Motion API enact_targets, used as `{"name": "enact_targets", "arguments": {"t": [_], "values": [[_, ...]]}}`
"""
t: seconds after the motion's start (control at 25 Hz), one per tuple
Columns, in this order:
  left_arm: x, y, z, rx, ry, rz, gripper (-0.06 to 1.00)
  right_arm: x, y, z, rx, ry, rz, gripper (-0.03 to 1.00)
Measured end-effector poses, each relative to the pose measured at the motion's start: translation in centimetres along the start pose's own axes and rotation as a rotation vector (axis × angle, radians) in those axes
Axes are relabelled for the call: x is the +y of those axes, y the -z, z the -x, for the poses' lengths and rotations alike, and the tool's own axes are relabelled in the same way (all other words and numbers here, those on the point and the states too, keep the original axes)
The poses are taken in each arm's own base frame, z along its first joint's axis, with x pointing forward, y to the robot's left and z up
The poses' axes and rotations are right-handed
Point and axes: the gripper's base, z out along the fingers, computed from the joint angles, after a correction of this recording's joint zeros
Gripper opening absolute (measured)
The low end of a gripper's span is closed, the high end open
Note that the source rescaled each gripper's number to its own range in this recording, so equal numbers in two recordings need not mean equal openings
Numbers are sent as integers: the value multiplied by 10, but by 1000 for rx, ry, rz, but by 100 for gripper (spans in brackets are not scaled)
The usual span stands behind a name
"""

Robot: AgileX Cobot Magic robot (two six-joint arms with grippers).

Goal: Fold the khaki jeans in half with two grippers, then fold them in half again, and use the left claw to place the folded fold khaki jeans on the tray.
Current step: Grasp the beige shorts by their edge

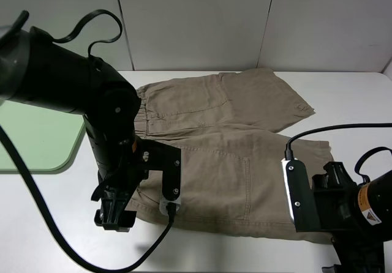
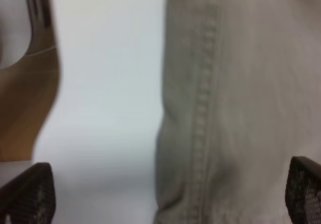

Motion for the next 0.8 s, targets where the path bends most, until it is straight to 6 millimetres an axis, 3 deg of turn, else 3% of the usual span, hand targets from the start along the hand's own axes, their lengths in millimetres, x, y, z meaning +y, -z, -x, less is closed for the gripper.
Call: {"name": "enact_targets", "arguments": {"t": [0.2,0.8], "values": [[4,-5,2,-6,-21,30,98,-13,-3,-9,-6,-79,-31,100],[7,-5,5,-43,-80,68,98,-14,-44,-8,138,98,75,100]]}}
